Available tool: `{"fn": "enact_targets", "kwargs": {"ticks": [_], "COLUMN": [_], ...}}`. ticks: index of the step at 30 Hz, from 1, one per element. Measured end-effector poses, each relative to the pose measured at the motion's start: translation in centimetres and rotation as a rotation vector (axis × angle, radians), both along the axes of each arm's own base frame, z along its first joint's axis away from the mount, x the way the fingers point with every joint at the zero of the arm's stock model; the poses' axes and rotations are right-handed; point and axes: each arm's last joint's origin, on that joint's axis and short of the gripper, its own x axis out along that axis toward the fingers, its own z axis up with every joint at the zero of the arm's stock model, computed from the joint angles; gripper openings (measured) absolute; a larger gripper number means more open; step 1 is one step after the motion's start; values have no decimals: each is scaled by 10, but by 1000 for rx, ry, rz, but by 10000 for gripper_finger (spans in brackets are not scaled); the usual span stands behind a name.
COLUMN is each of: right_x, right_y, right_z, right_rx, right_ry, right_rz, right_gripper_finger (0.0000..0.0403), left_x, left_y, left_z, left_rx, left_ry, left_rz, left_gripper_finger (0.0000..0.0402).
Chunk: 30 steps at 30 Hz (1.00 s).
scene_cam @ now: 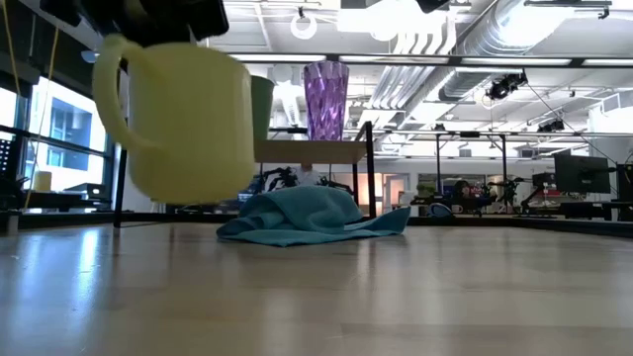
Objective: Stack small to large cups/mugs on shelf
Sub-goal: Put the yellow mug on the shelf
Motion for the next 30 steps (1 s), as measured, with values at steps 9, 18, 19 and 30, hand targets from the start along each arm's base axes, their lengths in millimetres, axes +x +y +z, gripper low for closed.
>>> {"fn": "enact_targets", "kwargs": {"ticks": [9,18,19,30], "right_x": [2,-1,-2,-9], "right_y": [-1,-2,-3,-6], "right_z": [7,9,9,19], "right_rx": [-68,-90,-96,-134], "right_ry": [-110,-107,-104,-152], "right_rz": [-3,1,-5,-13], "right_gripper_finger": [128,128,128,128], "left_x": [-10,-20,-22,-54], "left_y": [6,15,16,49], "left_z": [44,92,96,114], "left_rx": [133,235,233,233], "left_ry": [84,99,98,185], "left_rz": [89,138,146,285], "left_gripper_finger": [1,0,0,0]}}
